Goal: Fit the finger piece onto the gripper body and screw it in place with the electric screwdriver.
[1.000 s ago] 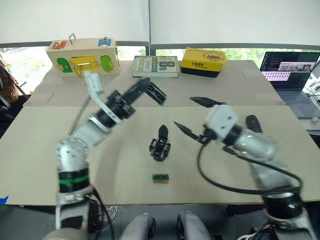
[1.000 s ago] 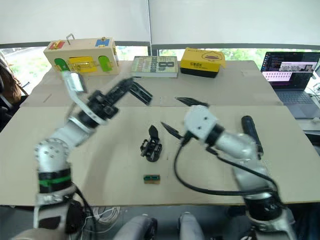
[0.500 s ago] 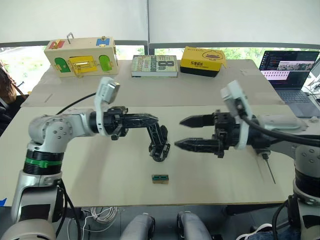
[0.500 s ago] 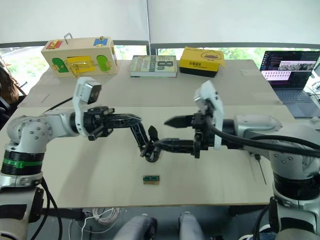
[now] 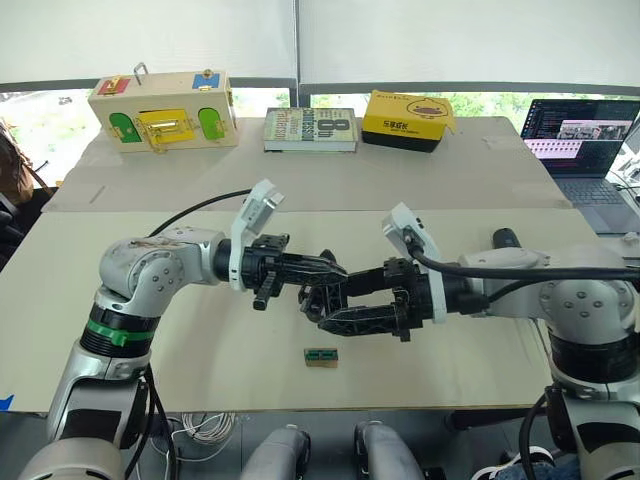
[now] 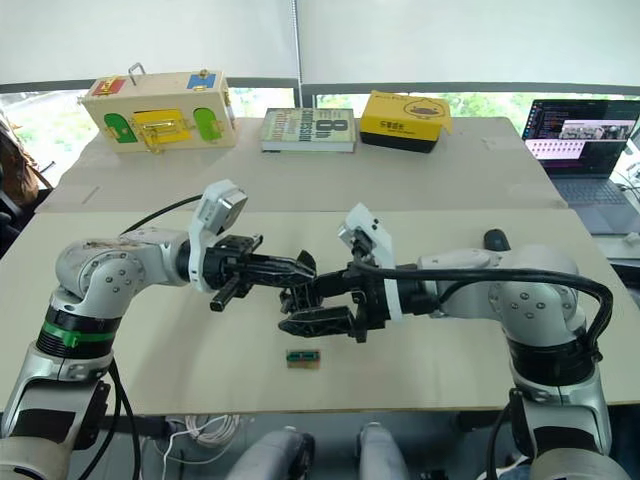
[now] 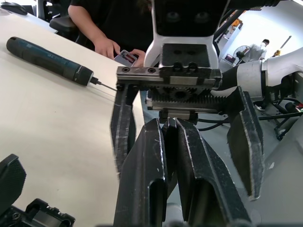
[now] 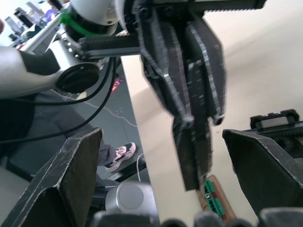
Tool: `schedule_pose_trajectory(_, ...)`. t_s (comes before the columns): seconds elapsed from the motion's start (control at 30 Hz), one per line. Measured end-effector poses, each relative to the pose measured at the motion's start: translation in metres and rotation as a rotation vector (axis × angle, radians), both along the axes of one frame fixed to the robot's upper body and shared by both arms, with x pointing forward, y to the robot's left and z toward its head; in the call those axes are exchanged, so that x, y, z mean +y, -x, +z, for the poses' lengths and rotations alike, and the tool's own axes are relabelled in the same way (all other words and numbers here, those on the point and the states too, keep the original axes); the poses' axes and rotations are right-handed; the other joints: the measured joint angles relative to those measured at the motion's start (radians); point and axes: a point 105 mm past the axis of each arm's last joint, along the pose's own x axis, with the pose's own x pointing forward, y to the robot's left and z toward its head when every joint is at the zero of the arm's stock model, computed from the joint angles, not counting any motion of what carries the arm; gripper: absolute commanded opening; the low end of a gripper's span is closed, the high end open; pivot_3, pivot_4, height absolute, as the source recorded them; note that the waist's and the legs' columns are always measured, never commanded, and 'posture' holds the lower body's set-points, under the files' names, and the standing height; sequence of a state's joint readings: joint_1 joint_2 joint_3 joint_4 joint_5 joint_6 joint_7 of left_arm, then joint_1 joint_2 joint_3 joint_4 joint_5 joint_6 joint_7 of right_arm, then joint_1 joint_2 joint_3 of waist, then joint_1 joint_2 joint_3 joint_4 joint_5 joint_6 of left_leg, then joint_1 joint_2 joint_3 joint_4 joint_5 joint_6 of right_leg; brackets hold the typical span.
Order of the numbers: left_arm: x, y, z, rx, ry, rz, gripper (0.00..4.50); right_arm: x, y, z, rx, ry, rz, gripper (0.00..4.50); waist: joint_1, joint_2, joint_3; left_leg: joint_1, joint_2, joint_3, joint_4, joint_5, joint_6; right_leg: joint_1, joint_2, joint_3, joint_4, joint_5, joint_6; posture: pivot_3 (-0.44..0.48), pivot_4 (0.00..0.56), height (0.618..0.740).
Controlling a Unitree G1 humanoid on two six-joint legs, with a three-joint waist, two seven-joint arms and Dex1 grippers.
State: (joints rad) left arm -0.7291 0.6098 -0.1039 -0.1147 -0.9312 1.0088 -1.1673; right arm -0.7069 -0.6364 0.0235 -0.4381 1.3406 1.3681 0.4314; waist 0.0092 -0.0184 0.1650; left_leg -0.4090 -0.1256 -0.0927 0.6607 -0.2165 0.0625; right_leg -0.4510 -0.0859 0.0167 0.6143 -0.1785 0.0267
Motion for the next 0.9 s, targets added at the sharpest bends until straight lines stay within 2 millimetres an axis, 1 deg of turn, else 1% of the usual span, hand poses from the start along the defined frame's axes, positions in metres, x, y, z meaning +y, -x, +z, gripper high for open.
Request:
schedule_pose_trajectory(0.2, -0.0015, 0.0006, 0.0003, 0.012, 0.006, -0.001, 0.0, 0.0004, -0.0027, -0.001, 0.029, -0.011, -0.017, 4.47, -0.001, 0.0, 0.0, 0.0, 0.0, 0.0, 0.0, 0.0, 0.0, 0.0, 0.001, 0.0, 0.0, 0.0, 0.0, 0.0, 0.15, 0.74)
schedule_pose_trajectory(0.3, -0.0015, 0.0007, -0.0002, 0.012, 0.004, 0.002, 0.0, 0.0013, -0.0014, -0.001, 0.035, -0.013, -0.012, 3.65, -0.002, 0.0, 0.0, 0.0, 0.0, 0.001, 0.0, 0.0, 0.0, 0.0, 0.001, 0.0, 0.0, 0.0, 0.0, 0.0, 0.15, 0.74)
schedule_pose_trajectory(0.47, -0.0006, 0.0016, -0.005, 0.02, -0.003, 0.011, 0.0, 0.0016, -0.0018, -0.0017, 0.035, -0.009, -0.018, 1.9, -0.002, 0.0, 0.0, 0.0, 0.0, 0.001, 0.0, 0.0, 0.0, 0.0, 0.001, 0.0, 0.001, 0.0, 0.0, 0.0, 0.15, 0.74)
schedule_pose_trajectory(0.6, -0.0009, 0.0037, -0.0038, 0.013, -0.001, -0.002, 0.0, 0.0005, -0.0028, -0.0025, 0.033, -0.001, -0.029, 0.47, -0.002, 0.0, 0.0, 0.001, 0.0, 0.002, 0.0, 0.0, 0.0, 0.0, 0.001, -0.001, 0.001, 0.0, 0.0, 0.0, 0.15, 0.74)
schedule_pose_trajectory(0.63, -0.0004, 0.0041, -0.0039, 0.015, -0.001, -0.005, 0.0, 0.0009, -0.0014, -0.0019, 0.033, -0.003, -0.021, 0.4, -0.002, 0.0, 0.0, 0.0, 0.0, 0.002, 0.0, 0.0, 0.0, -0.001, 0.001, -0.001, 0.001, 0.0, 0.0, 0.0, 0.15, 0.74)
schedule_pose_trajectory(0.87, -0.0014, 0.0052, -0.0038, 0.016, 0.005, -0.015, 0.0, -0.0002, 0.0009, -0.0018, 0.016, 0.003, -0.015, 0.4, -0.002, 0.0, 0.0, 0.001, 0.0, 0.004, 0.0, 0.0, 0.0, -0.002, 0.001, 0.0, 0.002, 0.0, 0.0, 0.0, 0.15, 0.74)
schedule_pose_trajectory(0.9, -0.002, 0.0053, -0.0037, 0.017, 0.008, -0.015, 0.44, -0.0008, 0.0014, -0.0019, 0.013, 0.005, -0.014, 0.4, -0.002, 0.0, 0.0, 0.001, 0.0, 0.004, 0.0, 0.0, 0.0, -0.002, 0.001, 0.0, 0.002, 0.0, 0.0, 0.0, 0.15, 0.74)
